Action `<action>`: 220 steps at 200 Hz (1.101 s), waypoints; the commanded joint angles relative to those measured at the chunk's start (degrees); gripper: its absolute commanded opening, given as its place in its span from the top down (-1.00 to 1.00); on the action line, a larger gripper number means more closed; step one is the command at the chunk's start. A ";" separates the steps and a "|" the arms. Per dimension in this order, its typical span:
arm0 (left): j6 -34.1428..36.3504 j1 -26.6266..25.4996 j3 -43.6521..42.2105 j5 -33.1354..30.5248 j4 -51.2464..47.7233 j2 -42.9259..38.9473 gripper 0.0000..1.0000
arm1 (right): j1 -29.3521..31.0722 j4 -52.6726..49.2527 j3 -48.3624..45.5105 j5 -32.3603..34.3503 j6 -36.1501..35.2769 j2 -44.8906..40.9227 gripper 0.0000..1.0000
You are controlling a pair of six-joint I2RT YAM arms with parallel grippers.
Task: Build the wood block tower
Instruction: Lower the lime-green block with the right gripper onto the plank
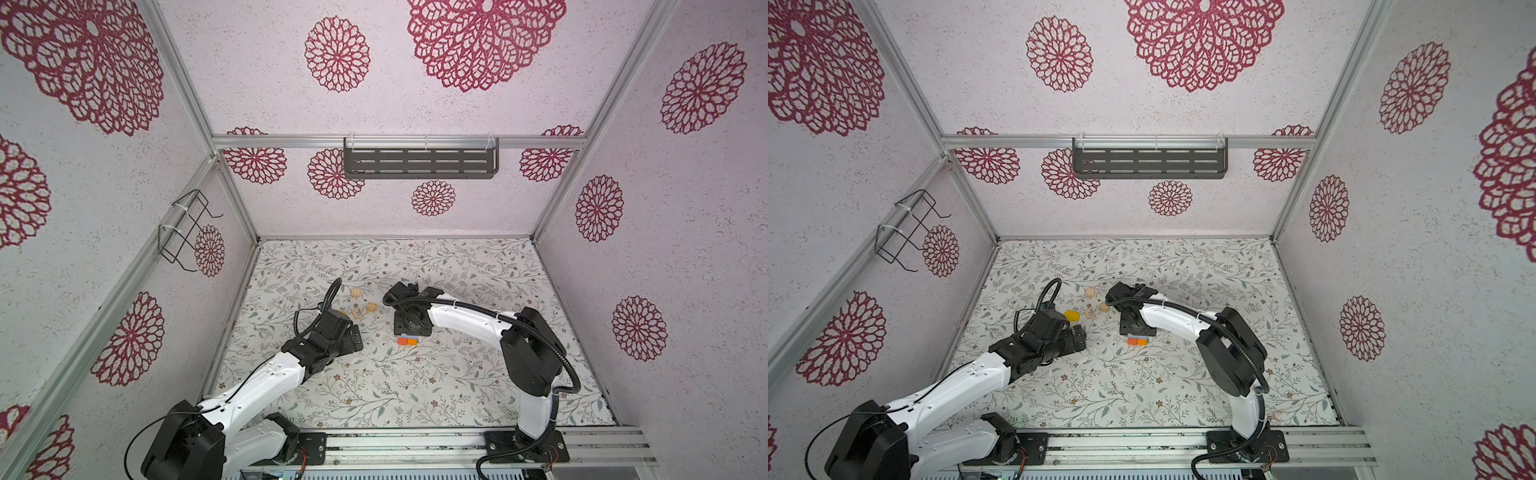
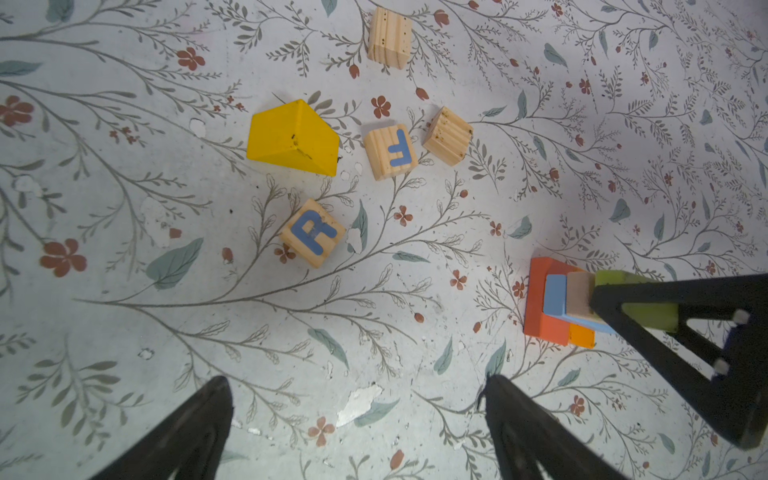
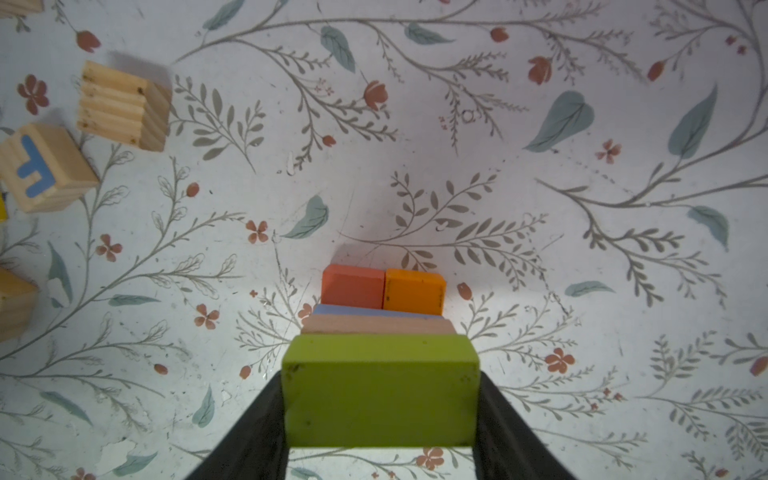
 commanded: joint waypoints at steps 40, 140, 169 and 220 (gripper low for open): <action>0.33 0.87 -0.39 0.23 0.68 -0.65 -0.95 | 0.08 -0.86 2.10 1.70 1.23 0.54 -0.22; 0.57 1.16 -0.55 0.29 0.24 -1.45 -0.95 | 0.03 -1.03 2.59 1.71 0.58 1.16 -0.32; 0.60 1.16 -0.33 0.48 0.23 -1.52 -0.95 | 0.01 -1.58 2.79 2.10 -0.33 0.87 -0.42; 0.59 1.16 0.69 0.24 -0.75 -1.18 -0.95 | 0.12 -1.31 2.26 2.48 -1.47 -0.61 -0.97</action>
